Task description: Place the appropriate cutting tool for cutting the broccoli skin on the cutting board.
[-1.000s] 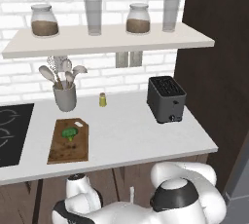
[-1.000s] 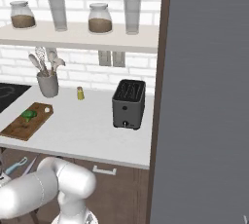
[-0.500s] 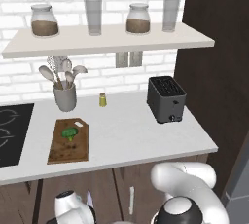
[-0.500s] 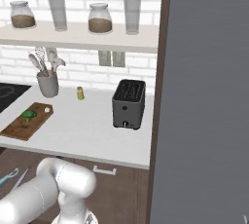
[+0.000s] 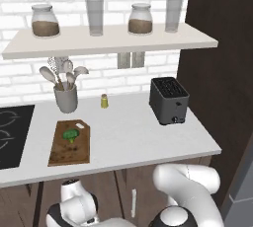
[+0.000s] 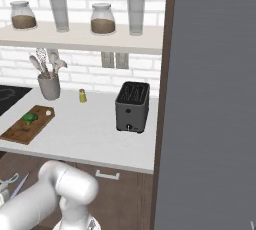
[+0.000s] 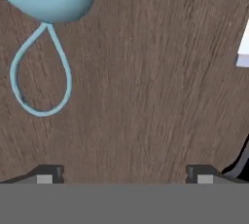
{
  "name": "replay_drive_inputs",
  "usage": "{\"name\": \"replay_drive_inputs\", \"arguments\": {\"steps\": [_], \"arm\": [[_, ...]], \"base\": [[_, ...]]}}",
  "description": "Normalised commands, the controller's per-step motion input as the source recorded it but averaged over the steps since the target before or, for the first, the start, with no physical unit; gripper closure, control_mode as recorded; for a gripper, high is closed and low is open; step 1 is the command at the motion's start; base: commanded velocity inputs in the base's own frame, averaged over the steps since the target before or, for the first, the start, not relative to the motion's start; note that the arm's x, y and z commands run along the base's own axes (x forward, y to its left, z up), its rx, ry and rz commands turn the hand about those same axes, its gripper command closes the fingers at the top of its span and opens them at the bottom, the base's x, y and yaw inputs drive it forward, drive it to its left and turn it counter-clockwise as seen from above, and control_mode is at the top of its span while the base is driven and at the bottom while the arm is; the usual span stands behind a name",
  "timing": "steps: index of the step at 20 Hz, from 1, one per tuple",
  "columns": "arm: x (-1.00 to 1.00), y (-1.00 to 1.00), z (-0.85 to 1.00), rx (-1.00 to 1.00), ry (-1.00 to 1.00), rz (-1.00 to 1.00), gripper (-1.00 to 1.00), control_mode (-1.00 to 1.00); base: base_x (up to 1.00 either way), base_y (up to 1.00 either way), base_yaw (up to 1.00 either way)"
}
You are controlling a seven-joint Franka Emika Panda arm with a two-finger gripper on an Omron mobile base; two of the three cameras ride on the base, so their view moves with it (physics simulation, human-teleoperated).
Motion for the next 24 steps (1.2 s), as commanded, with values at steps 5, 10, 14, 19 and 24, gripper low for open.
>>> {"name": "replay_drive_inputs", "arguments": {"steps": [5, 10, 14, 19, 24], "arm": [[0.45, -0.02, -0.13, 0.0, 0.0, 0.1, -1.0, -1.0], [0.17, 0.0, -0.23, 0.0, 0.0, 0.04, -1.0, -1.0], [-0.17, -0.19, 0.0, 0.01, -0.01, 0.0, -1.0, -1.0], [-0.14, -0.29, 0.05, 0.02, 0.0, 0.0, -1.0, -1.0], [0.0, -0.36, 0.11, 0.01, 0.0, 0.0, -1.0, -1.0]], "base": [[0.0, 0.0, 0.0], [0.0, 0.0, 0.0], [0.0, 0.0, 0.0], [0.0, 0.0, 0.0], [0.0, 0.0, 0.0]]}}
